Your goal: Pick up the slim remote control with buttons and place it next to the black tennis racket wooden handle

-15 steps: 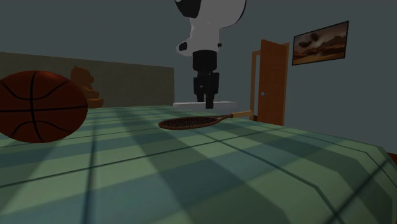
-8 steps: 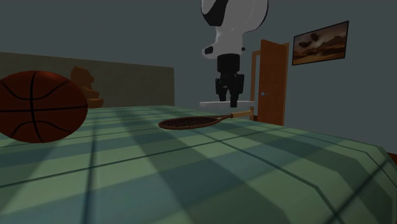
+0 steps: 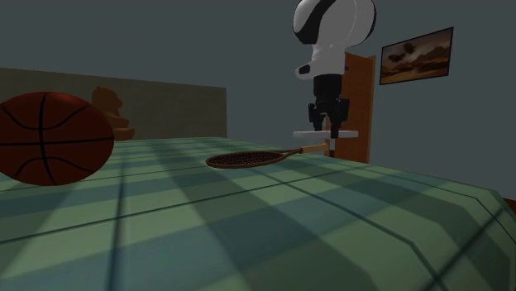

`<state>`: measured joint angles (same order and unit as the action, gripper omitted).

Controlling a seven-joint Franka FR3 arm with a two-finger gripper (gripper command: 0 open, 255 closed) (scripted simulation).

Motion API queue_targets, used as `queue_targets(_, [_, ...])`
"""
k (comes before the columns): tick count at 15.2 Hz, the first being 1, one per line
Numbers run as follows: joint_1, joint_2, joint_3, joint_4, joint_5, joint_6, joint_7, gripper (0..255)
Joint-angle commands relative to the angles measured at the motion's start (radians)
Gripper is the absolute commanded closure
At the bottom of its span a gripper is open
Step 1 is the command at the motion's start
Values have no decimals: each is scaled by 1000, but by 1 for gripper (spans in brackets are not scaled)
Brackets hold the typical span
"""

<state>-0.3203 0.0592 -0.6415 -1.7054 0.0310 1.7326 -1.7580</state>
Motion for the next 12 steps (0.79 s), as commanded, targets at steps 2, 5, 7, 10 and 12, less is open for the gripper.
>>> queue_targets(2, [-35,37,-26,21,23,7,-66,255])
queue_targets(5, [-34,36,-25,-19,23,48,-66,255])
queue_targets(7, [-34,38,-24,-45,24,74,-67,255])
queue_targets(10, [-34,42,-24,-81,28,114,-69,255])
queue_targets(12, [-34,46,-23,-104,31,140,-71,255])
